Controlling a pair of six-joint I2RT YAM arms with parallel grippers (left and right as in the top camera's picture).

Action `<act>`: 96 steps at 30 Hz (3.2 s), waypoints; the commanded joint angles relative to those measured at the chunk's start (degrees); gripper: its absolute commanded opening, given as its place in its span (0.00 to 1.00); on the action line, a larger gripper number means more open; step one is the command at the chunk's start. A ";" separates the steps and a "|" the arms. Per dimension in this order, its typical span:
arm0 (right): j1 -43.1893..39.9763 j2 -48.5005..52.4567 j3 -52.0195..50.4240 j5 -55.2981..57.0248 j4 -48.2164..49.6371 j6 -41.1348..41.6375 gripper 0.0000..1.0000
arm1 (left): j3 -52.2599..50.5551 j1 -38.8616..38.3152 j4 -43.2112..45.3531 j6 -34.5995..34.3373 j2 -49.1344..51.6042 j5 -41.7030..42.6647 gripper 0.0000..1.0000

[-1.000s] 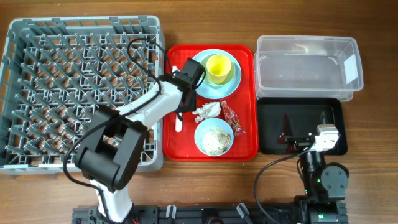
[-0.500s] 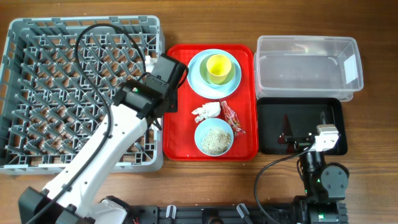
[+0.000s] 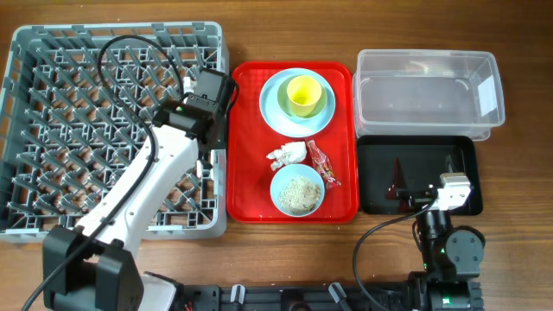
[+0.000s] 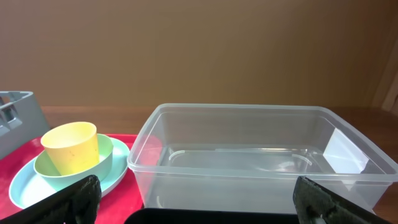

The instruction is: Sort waste into correct bins and load items into the dishwasher rack

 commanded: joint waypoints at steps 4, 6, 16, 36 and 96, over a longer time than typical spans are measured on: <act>0.24 0.13 -0.07 -0.52 0.17 -0.24 1.00 | -0.85 0.13 0.70 5.25 2.93 0.52 0.10; 0.24 0.13 -0.07 -0.52 0.17 -0.24 1.00 | -0.85 0.13 0.72 5.25 2.93 0.50 0.12; 0.24 0.17 -0.07 -0.52 0.17 -0.24 1.00 | 2.45 -0.04 -0.90 -1.07 0.35 3.69 0.22; 0.24 0.22 -0.07 -0.59 0.17 -0.02 1.00 | 2.82 13.68 -4.44 -8.50 -11.69 30.29 0.60; 57.68 102.18 65.61 2.54 -42.25 28.11 0.31 | 2.86 30.01 -6.51 -8.76 -16.94 30.95 1.00</act>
